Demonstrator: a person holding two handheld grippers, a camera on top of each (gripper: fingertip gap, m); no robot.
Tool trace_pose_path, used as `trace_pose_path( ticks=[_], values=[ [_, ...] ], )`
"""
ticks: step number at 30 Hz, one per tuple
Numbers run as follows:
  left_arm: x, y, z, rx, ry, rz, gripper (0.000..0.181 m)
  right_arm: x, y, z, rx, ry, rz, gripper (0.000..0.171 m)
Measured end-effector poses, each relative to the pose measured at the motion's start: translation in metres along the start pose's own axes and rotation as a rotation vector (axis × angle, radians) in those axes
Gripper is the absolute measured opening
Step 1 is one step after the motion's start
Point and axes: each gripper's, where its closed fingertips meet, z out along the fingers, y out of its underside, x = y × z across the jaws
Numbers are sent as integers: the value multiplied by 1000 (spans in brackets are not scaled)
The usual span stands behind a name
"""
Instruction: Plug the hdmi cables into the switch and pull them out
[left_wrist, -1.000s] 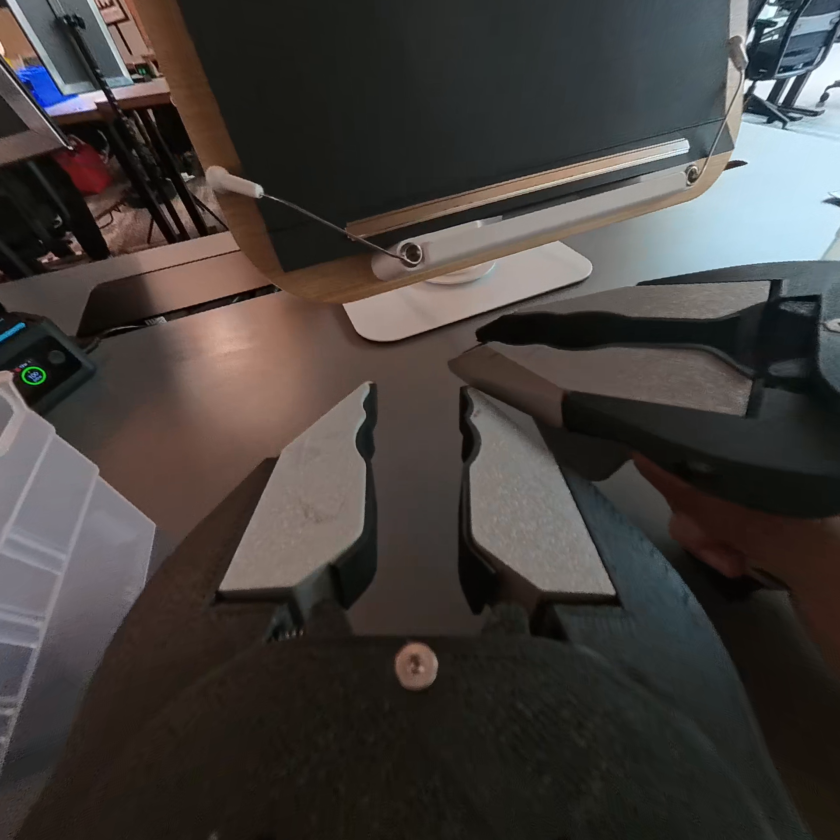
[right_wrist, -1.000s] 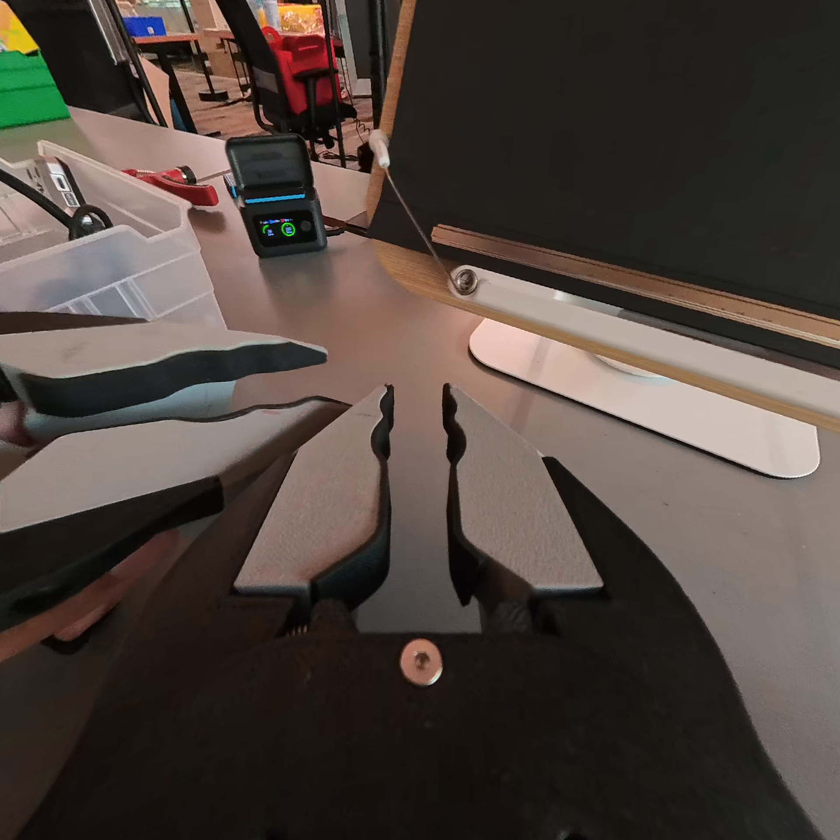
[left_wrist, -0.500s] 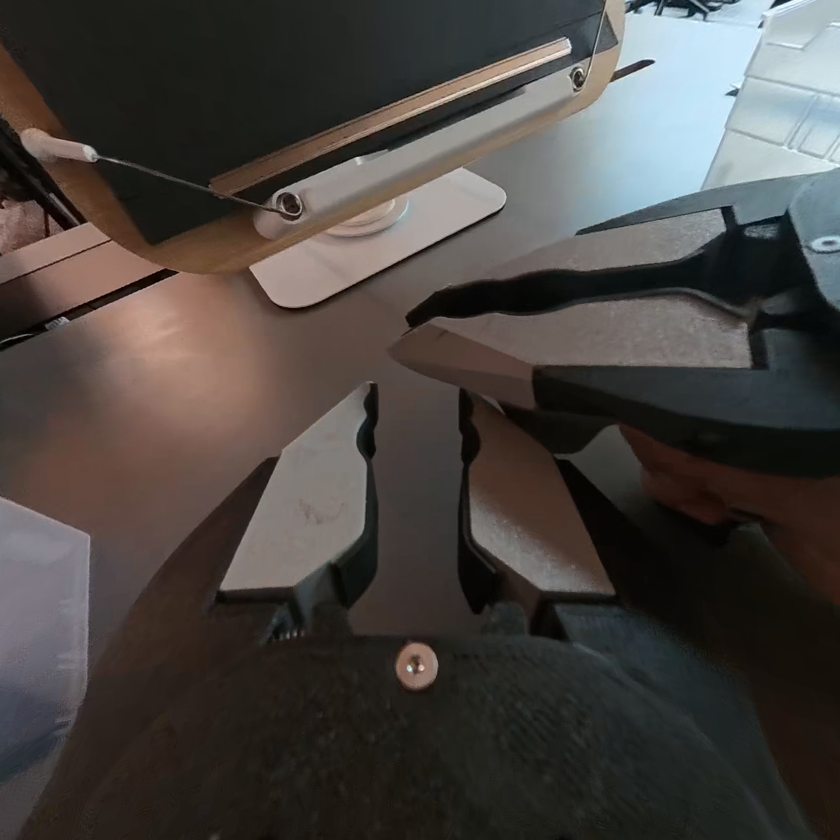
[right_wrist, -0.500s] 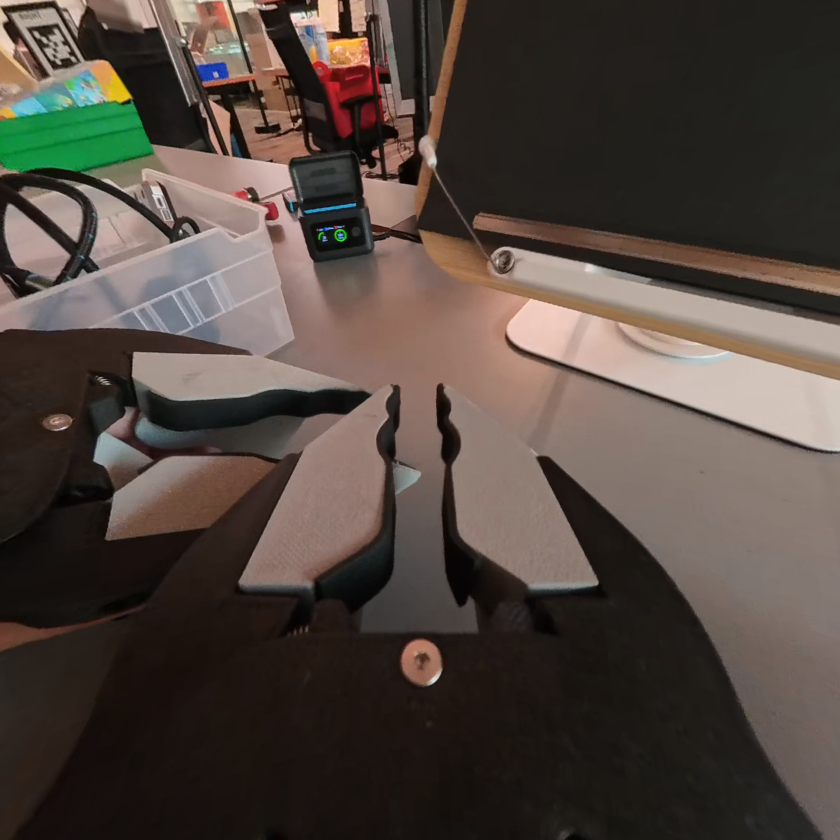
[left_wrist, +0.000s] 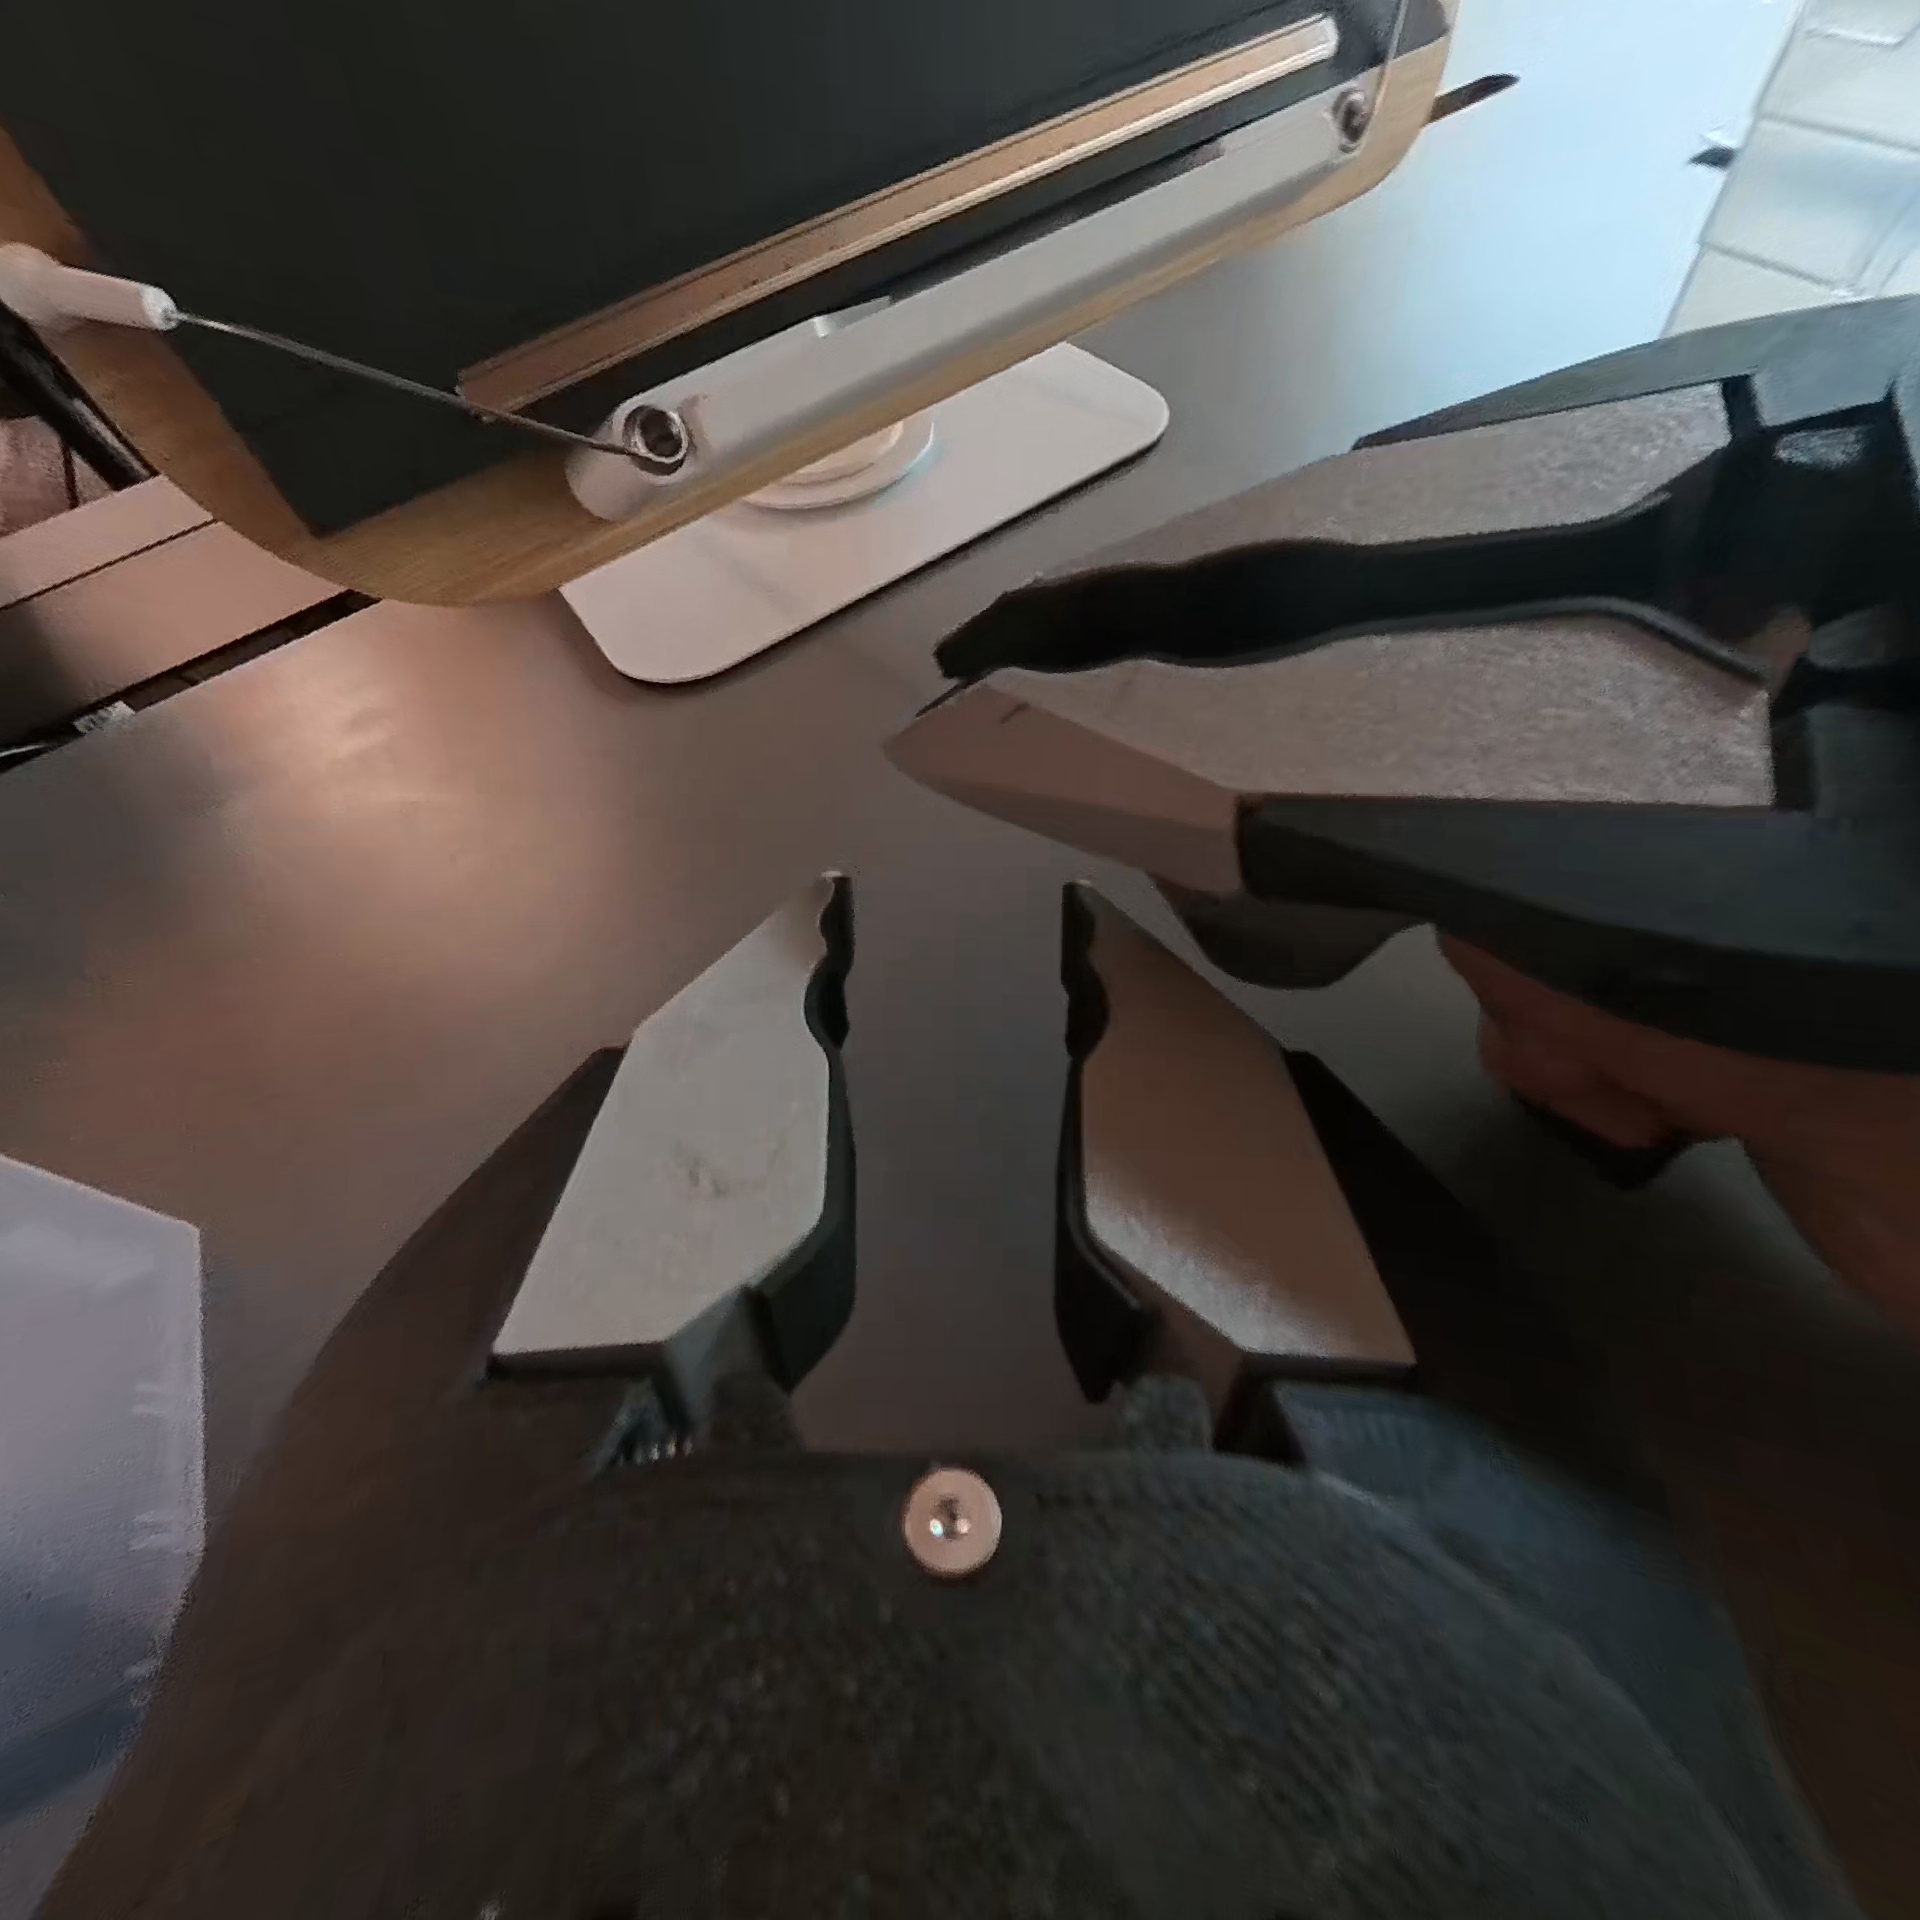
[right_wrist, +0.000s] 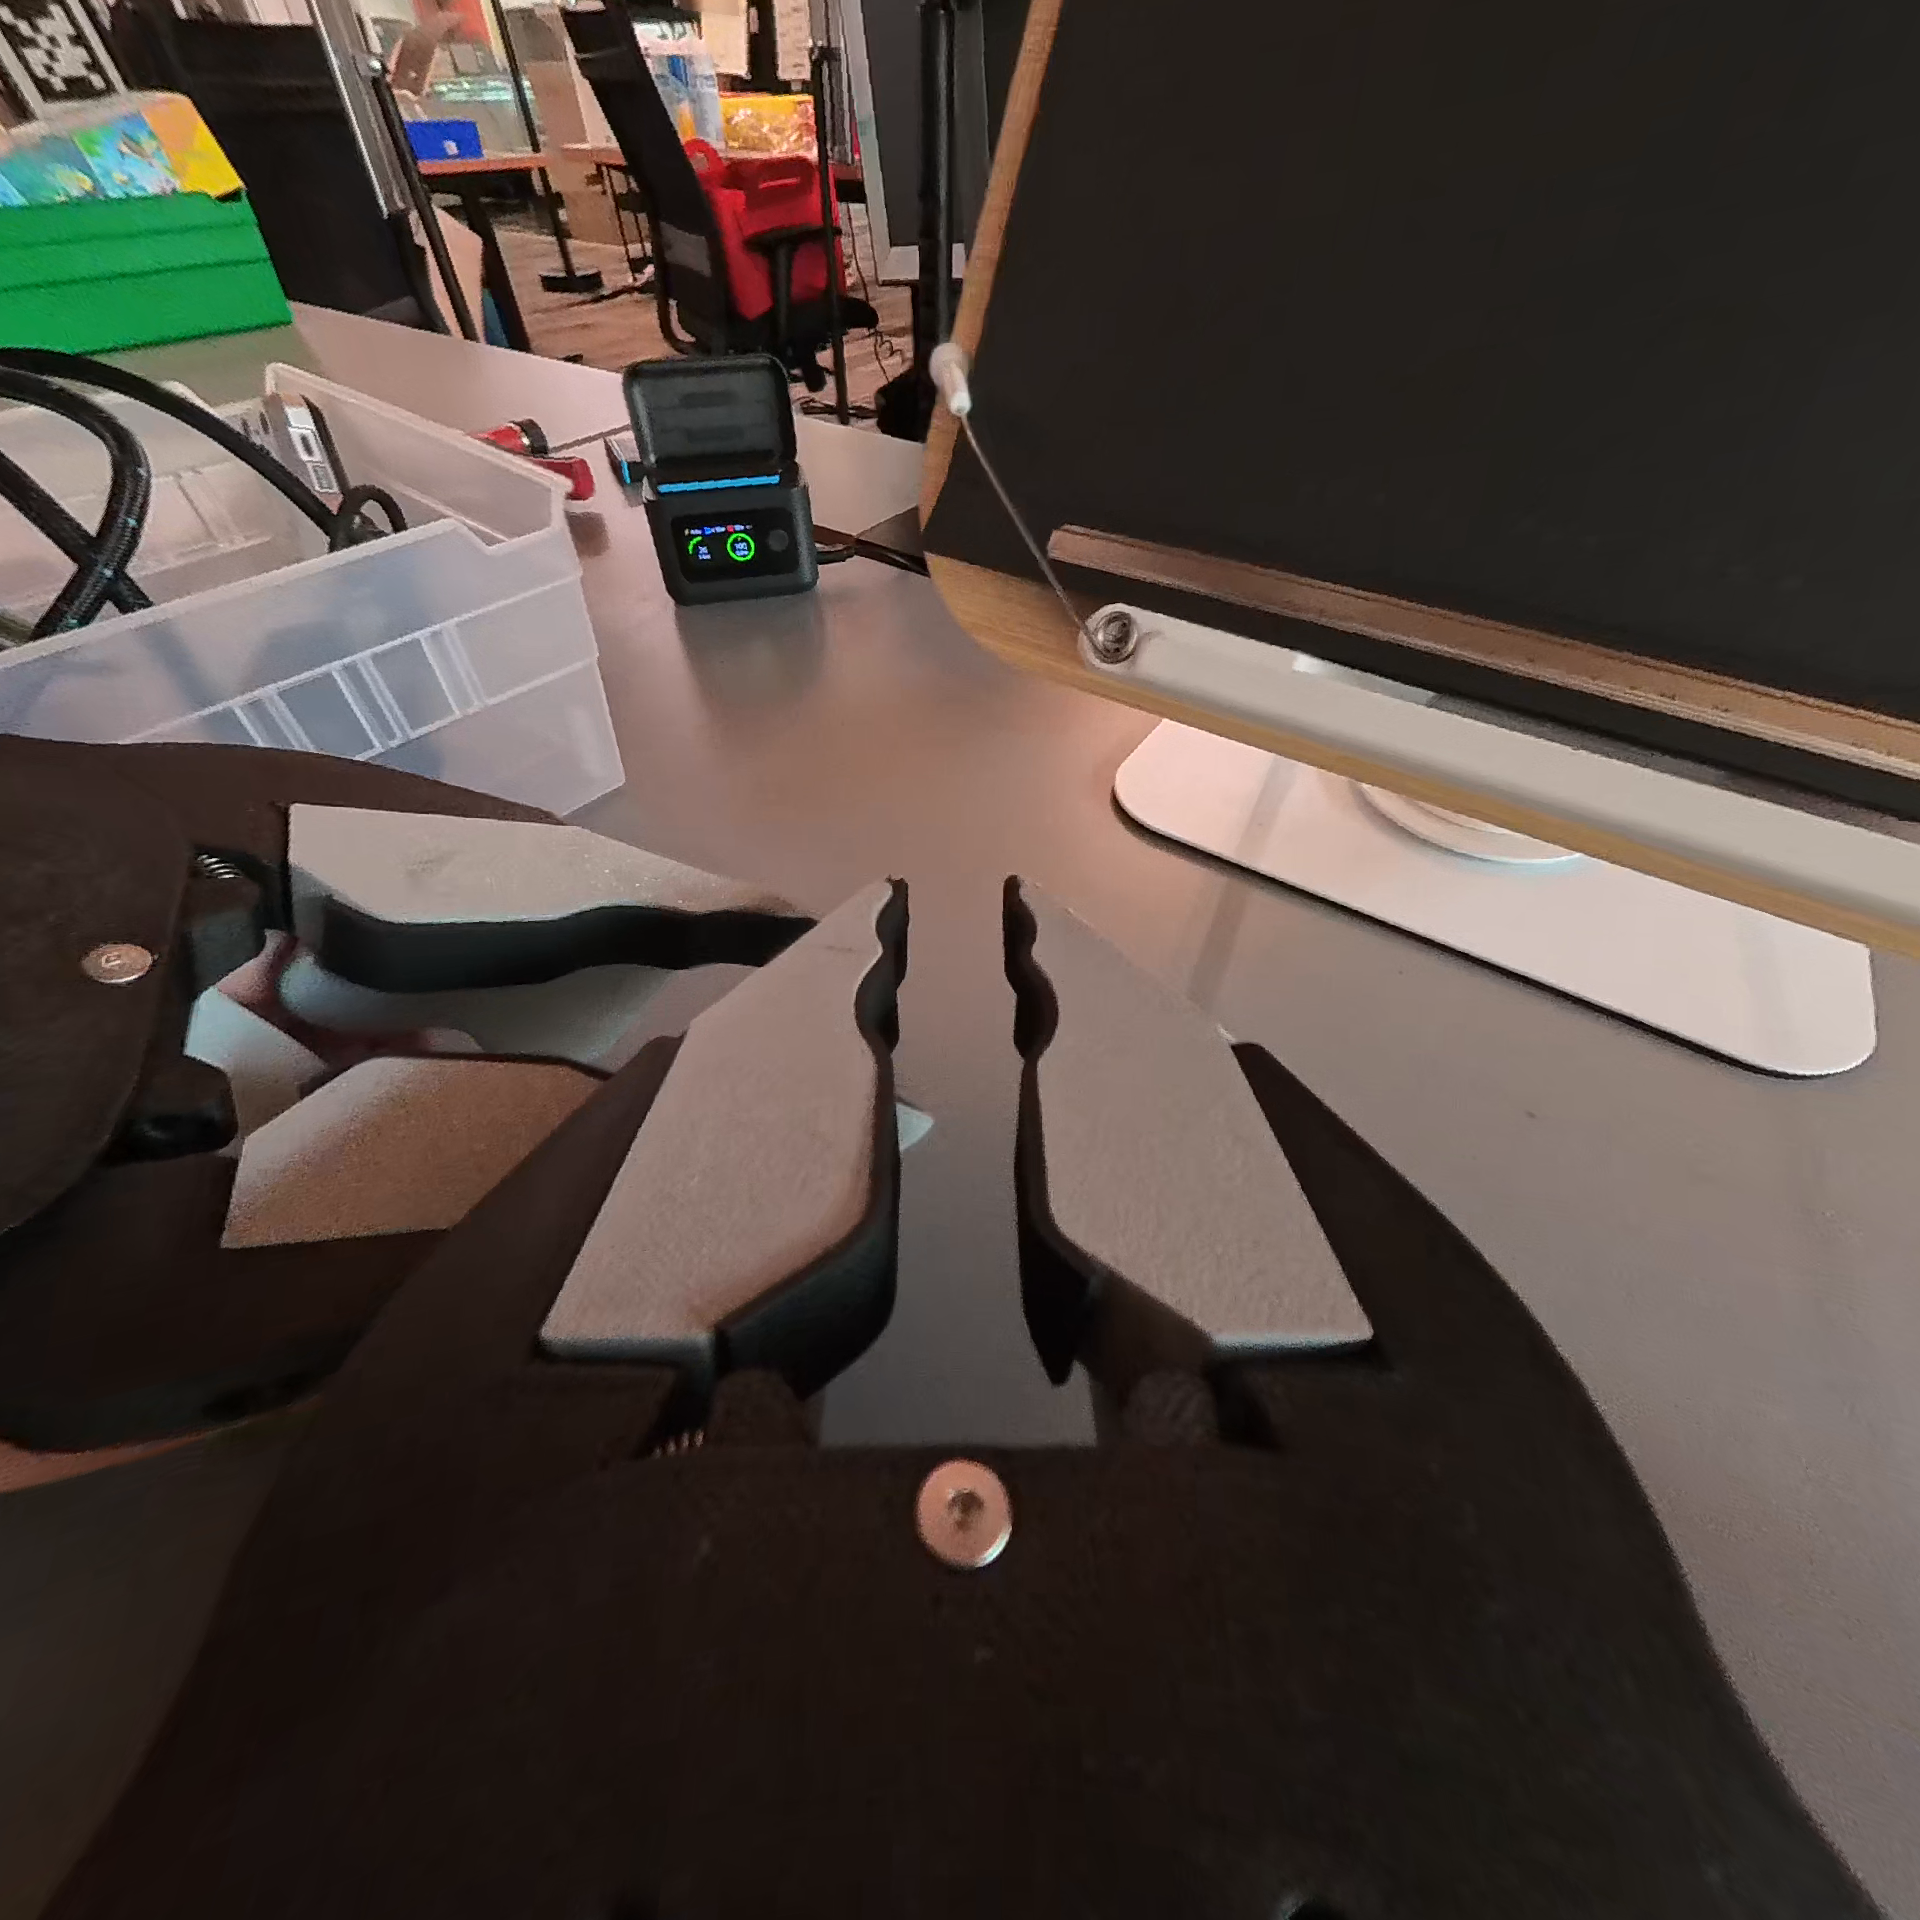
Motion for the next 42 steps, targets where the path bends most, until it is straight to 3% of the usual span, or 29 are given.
trace_pose_path(
  ticks=[15,42],
  values=[
    [-25,0,4,-2,-97,33,39,10,1,19,-32,41,-89,19],
    [-2,-3,-4,31,-60,101,33,11,4,17,-52,65,-61,17]
  ],
)
